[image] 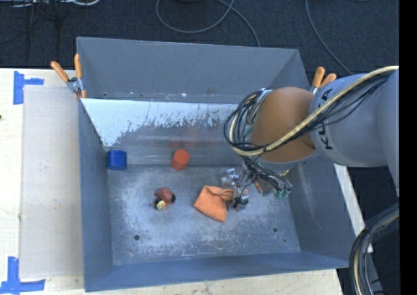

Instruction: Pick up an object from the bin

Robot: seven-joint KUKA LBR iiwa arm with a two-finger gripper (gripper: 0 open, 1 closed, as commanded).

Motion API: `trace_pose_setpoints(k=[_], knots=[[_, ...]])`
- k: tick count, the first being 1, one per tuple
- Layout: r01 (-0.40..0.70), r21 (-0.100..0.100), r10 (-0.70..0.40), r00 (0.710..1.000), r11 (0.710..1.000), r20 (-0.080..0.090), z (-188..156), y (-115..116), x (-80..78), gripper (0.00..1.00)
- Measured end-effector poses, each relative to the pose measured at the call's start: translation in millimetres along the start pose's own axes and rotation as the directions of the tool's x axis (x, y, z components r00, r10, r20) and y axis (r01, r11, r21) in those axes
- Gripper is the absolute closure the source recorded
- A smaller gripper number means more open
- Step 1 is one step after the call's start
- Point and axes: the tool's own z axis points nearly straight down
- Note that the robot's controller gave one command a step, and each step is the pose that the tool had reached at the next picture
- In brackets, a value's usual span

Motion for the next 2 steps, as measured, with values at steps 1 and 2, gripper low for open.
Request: trace_pose_setpoints(k=[1, 2], knots=[[-0.001, 0.0, 0.001, 1.0, 1.0, 0.0, 0.0, 0.0, 0.0, 1.0], [0.003, -0.003, -0.003, 1.0, 1.0, -0.01, -39.3, 3.1, -1.9, 1.0]])
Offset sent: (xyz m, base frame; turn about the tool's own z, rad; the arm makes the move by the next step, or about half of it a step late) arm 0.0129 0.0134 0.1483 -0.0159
